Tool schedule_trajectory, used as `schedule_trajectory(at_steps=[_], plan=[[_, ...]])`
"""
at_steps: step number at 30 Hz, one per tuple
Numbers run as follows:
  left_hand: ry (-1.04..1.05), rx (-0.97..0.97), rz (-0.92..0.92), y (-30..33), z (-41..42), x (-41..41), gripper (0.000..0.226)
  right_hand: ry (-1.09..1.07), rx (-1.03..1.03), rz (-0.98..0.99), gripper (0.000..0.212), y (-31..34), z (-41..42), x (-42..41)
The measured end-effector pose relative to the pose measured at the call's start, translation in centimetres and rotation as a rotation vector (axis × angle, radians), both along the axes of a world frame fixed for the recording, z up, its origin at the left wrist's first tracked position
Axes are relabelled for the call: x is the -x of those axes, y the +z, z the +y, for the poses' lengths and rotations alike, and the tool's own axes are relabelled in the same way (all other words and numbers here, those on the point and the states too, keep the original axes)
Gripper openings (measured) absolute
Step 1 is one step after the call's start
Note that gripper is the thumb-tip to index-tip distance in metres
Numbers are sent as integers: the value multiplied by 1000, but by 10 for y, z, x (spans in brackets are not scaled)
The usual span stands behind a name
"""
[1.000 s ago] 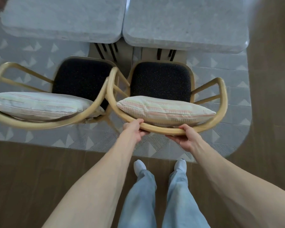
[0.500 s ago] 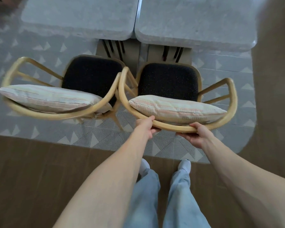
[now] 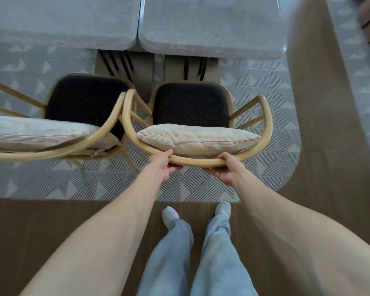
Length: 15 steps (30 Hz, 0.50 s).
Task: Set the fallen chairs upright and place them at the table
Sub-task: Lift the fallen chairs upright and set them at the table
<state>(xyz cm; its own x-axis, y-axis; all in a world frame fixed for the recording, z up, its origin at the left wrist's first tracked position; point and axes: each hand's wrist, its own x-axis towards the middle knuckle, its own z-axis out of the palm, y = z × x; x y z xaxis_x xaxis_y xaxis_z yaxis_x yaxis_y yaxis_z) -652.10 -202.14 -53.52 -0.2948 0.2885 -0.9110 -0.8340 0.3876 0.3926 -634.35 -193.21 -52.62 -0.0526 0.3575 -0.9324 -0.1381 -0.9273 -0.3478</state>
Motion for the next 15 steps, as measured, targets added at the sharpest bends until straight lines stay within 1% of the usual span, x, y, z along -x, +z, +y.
schedule_trajectory(at_steps=[6, 9, 11, 13, 14, 15], plan=[[37, -42, -41, 6, -4, -3, 41, -25, -30, 14, 39, -1, -1, -3], [58, 19, 20, 15, -3, -3, 36, -22, -17, 20, 38, 8, -3, -4], [59, 130, 162, 25, -3, -1, 34, 19, -41, -54, 32, 17, -3, -7], [18, 259, 379, 41, -5, 5, 39, 82, -136, -244, 31, 27, 1, -13], [-39, 308, 515, 49, -5, 10, 42, 112, -200, -355, 35, 34, 3, -15], [-101, 317, 652, 60, -6, 15, 42, 141, -276, -457, 39, 44, 5, -17]])
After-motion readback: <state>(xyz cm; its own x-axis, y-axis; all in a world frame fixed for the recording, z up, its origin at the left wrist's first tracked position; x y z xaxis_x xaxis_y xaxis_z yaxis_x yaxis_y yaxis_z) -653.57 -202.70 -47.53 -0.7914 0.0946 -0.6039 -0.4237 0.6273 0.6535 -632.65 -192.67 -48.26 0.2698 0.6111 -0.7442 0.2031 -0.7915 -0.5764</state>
